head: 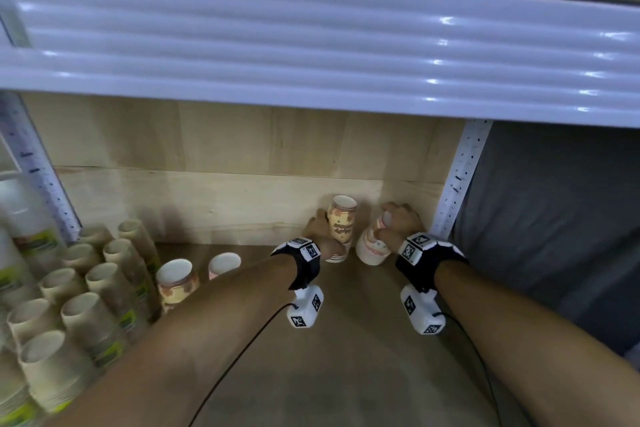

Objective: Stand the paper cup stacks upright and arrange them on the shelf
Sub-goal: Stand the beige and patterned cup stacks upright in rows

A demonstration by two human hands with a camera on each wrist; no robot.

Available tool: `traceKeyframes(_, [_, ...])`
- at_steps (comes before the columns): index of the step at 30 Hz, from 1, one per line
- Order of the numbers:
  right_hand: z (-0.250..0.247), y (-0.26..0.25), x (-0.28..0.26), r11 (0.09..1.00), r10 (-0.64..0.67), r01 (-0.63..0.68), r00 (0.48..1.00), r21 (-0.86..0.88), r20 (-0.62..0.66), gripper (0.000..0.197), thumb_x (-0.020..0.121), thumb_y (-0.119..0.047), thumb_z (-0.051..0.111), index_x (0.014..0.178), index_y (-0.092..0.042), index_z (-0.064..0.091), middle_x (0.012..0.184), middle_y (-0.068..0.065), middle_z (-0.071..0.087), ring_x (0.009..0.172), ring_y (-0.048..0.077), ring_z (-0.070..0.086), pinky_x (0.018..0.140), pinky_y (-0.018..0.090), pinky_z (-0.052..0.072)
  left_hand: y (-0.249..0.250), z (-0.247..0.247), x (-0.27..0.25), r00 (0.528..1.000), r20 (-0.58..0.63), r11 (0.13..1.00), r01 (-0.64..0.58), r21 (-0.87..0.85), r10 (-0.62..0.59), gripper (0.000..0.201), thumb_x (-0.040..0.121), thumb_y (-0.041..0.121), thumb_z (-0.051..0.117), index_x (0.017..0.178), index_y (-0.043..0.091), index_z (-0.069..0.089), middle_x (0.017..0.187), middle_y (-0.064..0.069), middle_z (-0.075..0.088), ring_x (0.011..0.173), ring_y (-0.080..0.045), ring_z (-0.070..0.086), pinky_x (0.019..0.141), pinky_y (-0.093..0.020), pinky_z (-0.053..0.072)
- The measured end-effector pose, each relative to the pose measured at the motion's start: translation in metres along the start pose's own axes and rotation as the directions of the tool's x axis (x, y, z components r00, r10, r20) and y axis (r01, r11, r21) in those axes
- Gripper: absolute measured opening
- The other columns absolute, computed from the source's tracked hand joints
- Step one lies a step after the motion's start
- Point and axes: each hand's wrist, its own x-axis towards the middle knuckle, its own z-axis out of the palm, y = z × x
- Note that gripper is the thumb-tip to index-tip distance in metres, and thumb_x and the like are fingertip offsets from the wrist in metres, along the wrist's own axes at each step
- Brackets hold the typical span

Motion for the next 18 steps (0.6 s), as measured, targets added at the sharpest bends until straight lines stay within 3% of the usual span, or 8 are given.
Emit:
traceKeyframes(5, [0.011,-0.026,0.006,0.997,-0.071,0.071,0.997,0.009,0.041,0.057,0.083,-0.019,0.066,0.137,-0.016,0.047,0.133,0.017,0.043,0.125,0.036,0.043,0.103,0.04,0.042,-0.022,0.0,0.007,0.997,-0.072,0.999,0.038,-0.016,-0.039,0.073,0.064,0.02,0.085,0.12,0.015,0.04,0.119,-0.007,0.054,0.111,-0.029,0.057,0.089,-0.035,0.048])
traceKeyframes(11, [0.023,-0.033,0.013,0.996,-0.09,0.092,0.993,-0.021,0.077,0.053,0.085,-0.019,0.066,0.135,-0.015,0.049,0.13,0.016,0.045,0.123,0.034,0.044,0.102,0.037,0.042,-0.044,0.01,0.011,0.994,-0.09,0.998,0.062,-0.03,-0.064,0.074,0.062,0.018,0.085,0.12,0.017,0.039,0.122,-0.007,0.052,0.112,-0.029,0.056,0.092,-0.038,0.049])
traceKeyframes(18, [0.03,-0.034,0.018,0.998,-0.064,0.062,0.994,0.031,0.09,0.057,0.085,-0.02,0.066,0.138,-0.016,0.045,0.132,0.015,0.042,0.126,0.035,0.043,0.104,0.041,0.042,-0.05,0.014,0.01,0.994,-0.076,0.996,0.079,-0.034,-0.081,0.071,0.061,0.019,0.086,0.116,0.018,0.041,0.12,-0.007,0.052,0.109,-0.029,0.056,0.093,-0.04,0.05])
